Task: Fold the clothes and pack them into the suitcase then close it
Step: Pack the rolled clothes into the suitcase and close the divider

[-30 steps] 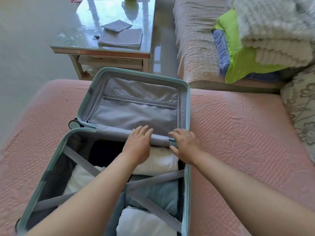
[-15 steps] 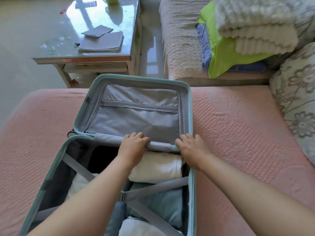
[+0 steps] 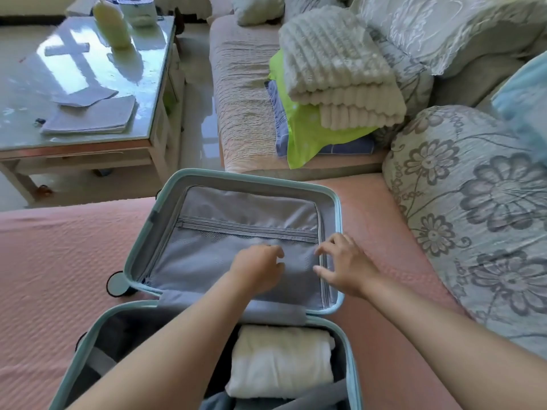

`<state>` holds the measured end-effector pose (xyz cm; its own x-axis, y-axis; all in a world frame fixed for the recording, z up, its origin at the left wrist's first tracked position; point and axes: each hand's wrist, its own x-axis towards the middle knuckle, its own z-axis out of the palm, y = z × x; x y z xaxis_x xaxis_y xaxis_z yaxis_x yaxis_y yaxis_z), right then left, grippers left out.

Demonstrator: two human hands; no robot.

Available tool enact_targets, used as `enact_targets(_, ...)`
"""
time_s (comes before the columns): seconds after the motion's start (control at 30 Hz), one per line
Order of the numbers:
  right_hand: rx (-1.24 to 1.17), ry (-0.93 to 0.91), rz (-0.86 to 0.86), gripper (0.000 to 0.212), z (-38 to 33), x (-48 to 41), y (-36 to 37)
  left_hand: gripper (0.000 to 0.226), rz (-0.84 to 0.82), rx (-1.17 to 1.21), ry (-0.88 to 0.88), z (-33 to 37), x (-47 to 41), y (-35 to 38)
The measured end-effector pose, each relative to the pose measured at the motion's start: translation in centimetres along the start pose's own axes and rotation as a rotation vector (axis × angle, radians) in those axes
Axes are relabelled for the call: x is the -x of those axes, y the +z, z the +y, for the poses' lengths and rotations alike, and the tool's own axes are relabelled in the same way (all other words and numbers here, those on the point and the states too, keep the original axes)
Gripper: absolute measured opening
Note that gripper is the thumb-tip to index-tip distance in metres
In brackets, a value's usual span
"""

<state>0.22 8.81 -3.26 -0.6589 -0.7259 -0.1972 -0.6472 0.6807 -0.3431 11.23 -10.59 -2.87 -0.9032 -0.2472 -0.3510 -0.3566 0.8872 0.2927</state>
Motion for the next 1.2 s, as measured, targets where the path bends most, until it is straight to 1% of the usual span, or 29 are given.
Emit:
enact_targets(0.03, -0.050, 0.055, 0.140, 0.028, 0.8, -0.8, 0.2, 0.036, 0.016, 0.013, 0.006, 0.3, -1.0, 0.0)
enact_targets(0.07, -0.082, 0.134, 0.226, 0.032, 1.3, -1.7, 0.2, 0.036, 0.039, 0.023, 0.016, 0.7, -1.9, 0.0)
enact_targets(0.1, -0.129, 0.226, 0.258, 0.040, 1.8, -2.7, 0.0, 0.037, 0.075, 0.023, 0.032, 1.1, -2.7, 0.0)
enact_targets(0.17, -0.285, 0.436, 0.211, 0.055, 2.8, -5.0, -0.2, 0.039, 0.172, 0.001, 0.066, 1.9, -4.3, 0.2)
enact_targets(0.2, -0.348, 0.515, 0.165, 0.058, 3.2, -6.1, -0.2, 0.039, 0.216, -0.012, 0.081, 2.2, -4.9, 0.3)
enact_targets(0.23, -0.379, 0.560, 0.109, 0.057, 3.6, -7.0, 0.0, 0.040, 0.252, -0.025, 0.090, 2.5, -5.3, 0.3)
enact_targets(0.27, -0.388, 0.582, 0.065, 0.051, 3.7, -7.5, 0.2, 0.040, 0.280, -0.041, 0.096, 2.7, -5.6, 0.3)
enact_targets(0.33, -0.375, 0.591, 0.060, 0.042, 3.5, -7.6, 0.5, 0.042, 0.335, -0.067, 0.110, 2.9, -5.6, -0.1)
enact_targets(0.37, -0.378, 0.589, 0.082, 0.044, 3.3, -7.3, 0.5, 0.045, 0.367, -0.075, 0.119, 3.0, -5.5, -0.5)
enact_targets(0.43, -0.407, 0.571, 0.120, 0.048, 2.8, -6.3, 0.3, 0.050, 0.439, -0.082, 0.141, 3.2, -5.0, -1.8)
enact_targets(0.47, -0.417, 0.540, 0.150, 0.045, 2.5, -5.6, -0.1, 0.055, 0.478, -0.083, 0.158, 3.4, -4.7, -2.7)
enact_targets(0.57, -0.429, 0.396, 0.229, 0.023, 1.5, -3.4, -2.5, 0.071, 0.601, -0.128, 0.217, 4.1, -4.0, -5.8)
enact_targets(0.6, -0.427, 0.354, 0.257, 0.020, 1.1, -2.6, -3.4, 0.077, 0.628, -0.160, 0.229, 4.4, -3.8, -7.0)
enact_targets(0.67, -0.449, 0.270, 0.315, 0.026, 0.2, -0.9, -5.0, 0.085, 0.624, -0.222, 0.228, 5.2, -3.2, -9.4)
enact_targets(0.77, -0.512, 0.150, 0.414, 0.042, -1.3, 2.0, -6.9, 0.091, 0.573, -0.306, 0.189, 6.2, -1.6, -12.8)
enact_targets(0.83, -0.580, 0.058, 0.474, 0.048, -2.5, 3.9, -7.9, 0.093, 0.564, -0.349, 0.183, 6.6, -0.1, -14.7)
enact_targets(0.9, -0.630, -0.020, 0.530, 0.048, -3.5, 5.8, -8.9, 0.085, 0.557, -0.313, 0.208, 6.7, 1.5, -16.7)
enact_targets(0.93, -0.654, -0.051, 0.551, 0.046, -4.0, 6.7, -9.2, 0.076, 0.554, -0.278, 0.240, 6.7, 2.4, -17.8)
enact_targets(1.03, -0.658, -0.100, 0.529, 0.045, -5.1, 9.6, -9.6, 0.040, 0.563, -0.149, 0.325, 6.9, 5.6, -20.7)
enact_targets(1.1, -0.643, -0.113, 0.513, 0.047, -5.7, 11.2, -9.9, 0.031, 0.554, -0.141, 0.390, 7.5, 8.5, -21.9)
enact_targets(1.2, -0.617, -0.164, 0.476, 0.066, -7.2, 13.7, -11.2, 0.022, 0.569, -0.176, 0.453, 8.1, 13.2, -22.6)
